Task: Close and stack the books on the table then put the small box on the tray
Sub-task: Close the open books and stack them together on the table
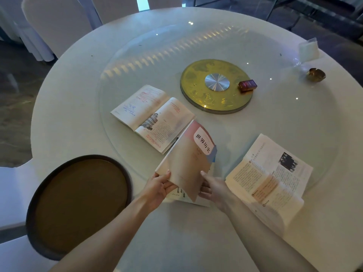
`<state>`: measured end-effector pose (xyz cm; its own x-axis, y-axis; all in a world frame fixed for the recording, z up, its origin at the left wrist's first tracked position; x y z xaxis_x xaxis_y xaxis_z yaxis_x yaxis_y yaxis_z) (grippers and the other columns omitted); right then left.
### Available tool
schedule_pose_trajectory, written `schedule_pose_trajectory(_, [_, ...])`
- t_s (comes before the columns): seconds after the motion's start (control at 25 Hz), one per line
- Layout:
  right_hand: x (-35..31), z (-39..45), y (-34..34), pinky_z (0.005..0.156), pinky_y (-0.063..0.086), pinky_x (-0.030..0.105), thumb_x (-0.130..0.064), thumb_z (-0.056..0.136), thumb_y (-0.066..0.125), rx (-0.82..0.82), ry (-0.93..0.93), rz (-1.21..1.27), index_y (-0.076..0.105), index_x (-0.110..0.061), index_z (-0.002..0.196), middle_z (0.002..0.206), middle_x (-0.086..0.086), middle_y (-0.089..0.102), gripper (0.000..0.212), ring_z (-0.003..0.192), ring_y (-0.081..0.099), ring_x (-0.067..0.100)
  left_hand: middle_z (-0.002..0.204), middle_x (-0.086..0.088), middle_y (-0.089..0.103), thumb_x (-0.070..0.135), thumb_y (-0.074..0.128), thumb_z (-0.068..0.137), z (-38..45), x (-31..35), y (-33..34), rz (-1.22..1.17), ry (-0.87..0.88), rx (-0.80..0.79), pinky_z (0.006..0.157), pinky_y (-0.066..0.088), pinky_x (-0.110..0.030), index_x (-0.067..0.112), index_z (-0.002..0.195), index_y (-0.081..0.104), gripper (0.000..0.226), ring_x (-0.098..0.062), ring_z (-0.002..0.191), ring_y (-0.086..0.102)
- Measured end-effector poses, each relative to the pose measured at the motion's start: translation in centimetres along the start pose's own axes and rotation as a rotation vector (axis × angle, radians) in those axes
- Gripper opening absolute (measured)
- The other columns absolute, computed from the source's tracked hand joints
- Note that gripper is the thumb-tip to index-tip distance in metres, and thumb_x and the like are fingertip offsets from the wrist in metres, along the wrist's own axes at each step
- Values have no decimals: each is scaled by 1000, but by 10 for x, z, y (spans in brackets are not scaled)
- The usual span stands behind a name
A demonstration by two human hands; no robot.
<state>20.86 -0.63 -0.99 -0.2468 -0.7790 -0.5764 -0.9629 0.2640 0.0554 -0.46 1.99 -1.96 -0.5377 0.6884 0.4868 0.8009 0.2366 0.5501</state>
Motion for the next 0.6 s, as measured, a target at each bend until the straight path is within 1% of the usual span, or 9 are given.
schedule_pose_trajectory(0.08, [6, 6, 5, 93, 59, 49, -24, 98, 69, 37, 2, 56, 69, -8, 106, 109, 12, 75, 18, 103, 71, 31, 116, -20, 74, 5, 58, 98, 5, -8, -12, -33, -8, 34, 74, 62, -38, 3, 128, 54, 30, -31, 98, 76])
schedule_pose_trajectory(0.16, [11, 12, 2, 85, 59, 46, -13, 97, 67, 122, -28, 23, 69, -4, 97, 104, 17, 76, 10, 93, 71, 31, 118, -26, 72, 3, 62, 95, 8, -12, -26, 59, -17, 102, 76, 62, -41, -6, 123, 54, 31, -36, 100, 75])
schedule_pose_trajectory(0.2, [14, 19, -2, 82, 59, 46, -10, 96, 66, 189, -61, -71, 68, -2, 92, 103, 21, 76, 10, 89, 72, 33, 115, -27, 72, 3, 65, 93, 10, -12, -32, 190, -30, 139, 78, 62, -42, -10, 123, 56, 34, -37, 99, 75])
schedule_pose_trajectory(0.28, [17, 27, -9, 71, 55, 41, -12, 92, 64, 299, -130, -307, 65, 2, 85, 99, 25, 75, 16, 86, 72, 37, 102, -24, 76, 6, 71, 88, 9, -13, -41, 571, -54, 201, 80, 62, -38, -11, 119, 65, 35, -33, 89, 75])
schedule_pose_trajectory(0.36, [19, 34, -14, 65, 49, 37, -17, 88, 62, 340, -169, -450, 64, 4, 87, 92, 21, 75, 22, 88, 72, 40, 91, -15, 75, 14, 72, 88, 8, -10, -43, 936, -32, 230, 71, 56, -32, -3, 110, 73, 28, -21, 77, 70])
schedule_pose_trajectory(0.4, [17, 35, -15, 64, 48, 37, -19, 88, 61, 343, -176, -484, 65, 3, 87, 90, 18, 74, 22, 88, 72, 38, 94, -10, 74, 21, 71, 89, 7, -7, -41, 1076, -11, 245, 69, 53, -29, 2, 110, 74, 28, -18, 79, 67])
schedule_pose_trajectory(0.48, [14, 37, -19, 63, 47, 35, -19, 89, 59, 348, -181, -556, 65, 1, 86, 87, 15, 74, 21, 80, 69, 31, 112, -7, 73, 31, 70, 91, 9, 2, -32, 1226, 56, 292, 76, 48, -25, 8, 124, 68, 41, -18, 97, 67])
schedule_pose_trajectory(0.52, [13, 39, -20, 62, 45, 34, -19, 89, 59, 349, -185, -588, 65, 1, 85, 86, 15, 73, 22, 76, 67, 28, 121, -9, 70, 32, 69, 92, 11, 6, -26, 1260, 91, 313, 81, 47, -25, 8, 133, 63, 48, -20, 107, 65])
schedule_pose_trajectory(0.6, [9, 41, -22, 61, 44, 34, -19, 90, 57, 350, -192, -671, 65, -2, 82, 84, 12, 72, 21, 74, 64, 26, 131, -10, 64, 32, 67, 94, 18, 13, -13, 1308, 158, 324, 89, 45, -27, 8, 141, 55, 54, -23, 119, 61])
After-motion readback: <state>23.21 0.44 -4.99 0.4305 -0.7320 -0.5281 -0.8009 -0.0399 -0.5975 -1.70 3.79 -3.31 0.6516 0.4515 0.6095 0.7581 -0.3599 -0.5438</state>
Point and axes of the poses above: each hand's wrist, its own z-axis towards the middle knuckle, its own y-axis out of the palm, x = y × z, the point moved 2 cm from there along z, towards the middle knuckle
